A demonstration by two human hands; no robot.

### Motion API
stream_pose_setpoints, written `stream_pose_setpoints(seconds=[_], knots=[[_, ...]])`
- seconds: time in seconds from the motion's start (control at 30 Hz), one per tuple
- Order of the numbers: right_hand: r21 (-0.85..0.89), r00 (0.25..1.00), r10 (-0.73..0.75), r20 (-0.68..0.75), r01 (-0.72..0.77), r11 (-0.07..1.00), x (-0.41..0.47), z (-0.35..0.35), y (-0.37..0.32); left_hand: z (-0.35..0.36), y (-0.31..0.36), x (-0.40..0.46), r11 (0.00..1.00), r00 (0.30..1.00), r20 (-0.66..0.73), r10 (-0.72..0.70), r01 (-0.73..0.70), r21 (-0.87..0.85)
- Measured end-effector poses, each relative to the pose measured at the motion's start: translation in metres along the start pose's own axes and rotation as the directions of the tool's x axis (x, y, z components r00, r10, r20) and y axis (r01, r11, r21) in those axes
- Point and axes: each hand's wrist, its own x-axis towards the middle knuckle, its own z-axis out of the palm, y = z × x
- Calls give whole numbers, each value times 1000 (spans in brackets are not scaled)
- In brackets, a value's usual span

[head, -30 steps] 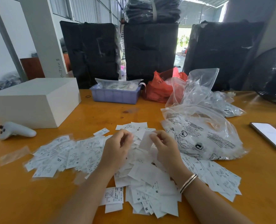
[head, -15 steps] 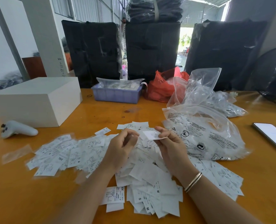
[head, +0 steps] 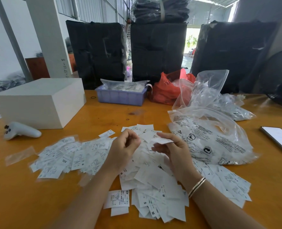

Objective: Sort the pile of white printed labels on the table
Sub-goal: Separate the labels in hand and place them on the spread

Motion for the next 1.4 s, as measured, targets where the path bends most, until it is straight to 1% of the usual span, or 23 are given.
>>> stream_pose_setpoints(seconds=[0.1,0.2,0.27,0.37,0.4,0.5,0.53,0.6,0.67,0.73,0.8,0.9,1.0,1.1,1.17,1.3,1.33,1.4], knots=[[-108,998,-58,-11,56,993,0,3,3,2,-3,1,999,1000,-17,9,-8,44],[-169,992,-104,67,114,979,-1,3,6,3,-6,2,998,1000,-15,21,-20,63],[-126,986,-108,127,124,984,-1,1,8,4,-8,2,997,999,-17,30,-29,70],[-14,986,-92,142,95,995,-2,-2,7,4,-8,3,997,999,-14,31,-30,73],[-4,986,-91,137,92,996,-2,-1,6,4,-8,3,996,999,-11,33,-32,80],[-74,995,-70,75,76,994,0,-1,6,5,-8,2,995,999,-23,43,-40,93],[-47,997,-48,57,50,998,1,-2,7,4,-7,2,994,998,-27,49,-46,99],[77,1000,5,28,-7,997,3,-3,5,3,-7,2,993,998,-33,59,-56,107],[226,996,85,-4,-82,971,5,-5,2,3,-6,2,993,997,-38,65,-60,104],[309,988,156,7,-150,939,7,-7,-1,2,-6,2,994,997,-37,66,-62,95],[262,985,167,31,-169,950,6,-7,-2,2,-5,2,995,998,-31,63,-61,80],[75,991,124,45,-127,989,3,-6,-1,1,-2,2,995,997,-26,73,-71,63],[-68,983,101,156,-91,993,-3,0,2,0,-2,3,992,996,-5,93,-92,90],[-253,977,53,207,1,968,-6,5,5,-1,-3,3,990,994,2,109,-109,92],[-269,984,23,179,27,963,-7,8,5,-1,-1,3,988,992,2,122,-122,95],[-231,998,-31,48,41,972,-6,4,0,-2,-2,3,992,993,-8,114,-114,51],[-226,999,-30,32,36,973,-5,2,-1,-2,-2,3,993,994,-5,110,-110,51],[-232,999,-24,45,34,972,-5,1,-2,-2,-2,3,993,994,1,110,-110,47]])
